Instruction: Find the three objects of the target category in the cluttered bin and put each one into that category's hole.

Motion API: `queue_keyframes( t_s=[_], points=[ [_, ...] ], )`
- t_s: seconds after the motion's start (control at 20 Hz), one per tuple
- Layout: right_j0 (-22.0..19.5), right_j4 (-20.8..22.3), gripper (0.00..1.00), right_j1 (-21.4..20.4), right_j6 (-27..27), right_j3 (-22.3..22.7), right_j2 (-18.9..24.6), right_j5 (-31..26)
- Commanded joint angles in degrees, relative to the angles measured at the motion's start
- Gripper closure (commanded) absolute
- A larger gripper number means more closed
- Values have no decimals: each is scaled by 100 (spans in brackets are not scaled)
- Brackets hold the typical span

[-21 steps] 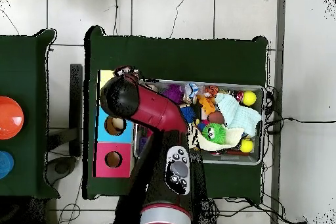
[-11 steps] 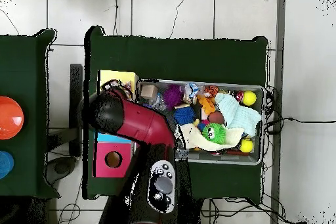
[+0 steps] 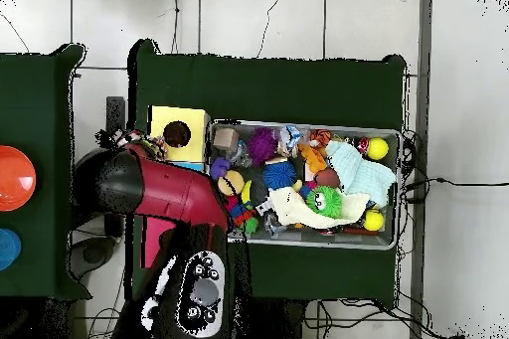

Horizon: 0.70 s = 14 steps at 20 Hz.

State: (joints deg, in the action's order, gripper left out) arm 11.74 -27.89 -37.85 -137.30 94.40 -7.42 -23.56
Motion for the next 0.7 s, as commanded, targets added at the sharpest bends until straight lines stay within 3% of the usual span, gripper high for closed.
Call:
queue_keyframes(
  t_s=[0.05,0.25,0.4,0.7],
  points=[
    [-481,-241,100,275,-801,226,490,-113],
    [-1168,15,100,359,-102,612,1140,554],
    [-1566,333,100,445,118,780,1509,953],
    [-1571,1013,100,670,127,502,1286,1271]
  ],
)
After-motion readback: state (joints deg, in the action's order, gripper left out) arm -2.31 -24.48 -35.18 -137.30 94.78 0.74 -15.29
